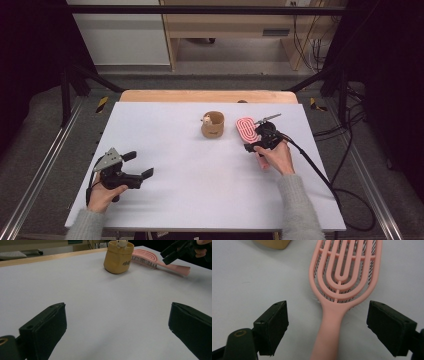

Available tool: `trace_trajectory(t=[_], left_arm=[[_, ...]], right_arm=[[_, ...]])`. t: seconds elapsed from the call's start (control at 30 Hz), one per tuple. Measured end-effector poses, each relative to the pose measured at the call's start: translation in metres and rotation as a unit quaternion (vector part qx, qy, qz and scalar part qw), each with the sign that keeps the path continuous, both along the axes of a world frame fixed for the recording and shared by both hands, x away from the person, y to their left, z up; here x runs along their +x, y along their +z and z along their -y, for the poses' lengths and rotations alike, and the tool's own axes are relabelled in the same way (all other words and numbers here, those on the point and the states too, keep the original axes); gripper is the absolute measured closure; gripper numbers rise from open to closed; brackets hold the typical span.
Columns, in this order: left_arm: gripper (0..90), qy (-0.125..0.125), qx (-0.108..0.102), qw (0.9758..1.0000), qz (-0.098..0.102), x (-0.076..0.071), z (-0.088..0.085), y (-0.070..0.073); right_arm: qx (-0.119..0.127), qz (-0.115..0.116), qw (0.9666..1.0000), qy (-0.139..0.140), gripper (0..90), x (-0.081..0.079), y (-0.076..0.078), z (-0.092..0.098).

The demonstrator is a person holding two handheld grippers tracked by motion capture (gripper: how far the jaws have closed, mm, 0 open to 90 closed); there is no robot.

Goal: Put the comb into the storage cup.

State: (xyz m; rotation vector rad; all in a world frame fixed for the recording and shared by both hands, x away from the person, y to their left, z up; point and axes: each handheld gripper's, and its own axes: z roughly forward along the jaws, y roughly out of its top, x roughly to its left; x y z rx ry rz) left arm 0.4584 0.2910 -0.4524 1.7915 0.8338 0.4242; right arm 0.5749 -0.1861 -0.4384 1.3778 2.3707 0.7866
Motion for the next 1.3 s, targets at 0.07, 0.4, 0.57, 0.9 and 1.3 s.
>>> trace_trajectory(t=[0.07,0.4,0.57,0.9,1.3], left_arm=[[1.6,0.000,0.001,1.0000,0.000,0.000,0.000,0.000],[1.7,-0.001,0.002,1.0000,0.000,0.000,0.001,0.000],[1.7,-0.001,0.002,1.0000,0.000,0.000,0.001,0.000],[1.6,-0.001,0.002,1.0000,0.000,0.000,0.001,0.000],[1.7,-0.001,0.003,1.0000,0.000,0.000,0.001,0.000]], right_arm=[[-0.001,-0.002,1.0000,-0.003,20.8,0.000,-0.002,0.000],[-0.007,-0.009,0.9998,-0.016,32.6,0.002,-0.006,-0.001],[-0.012,-0.011,0.9997,-0.019,38.2,0.003,-0.007,-0.002],[-0.021,-0.019,0.9992,-0.028,43.3,0.003,-0.011,-0.001],[-0.021,-0.031,0.9987,-0.036,55.9,0.004,-0.014,-0.001]])
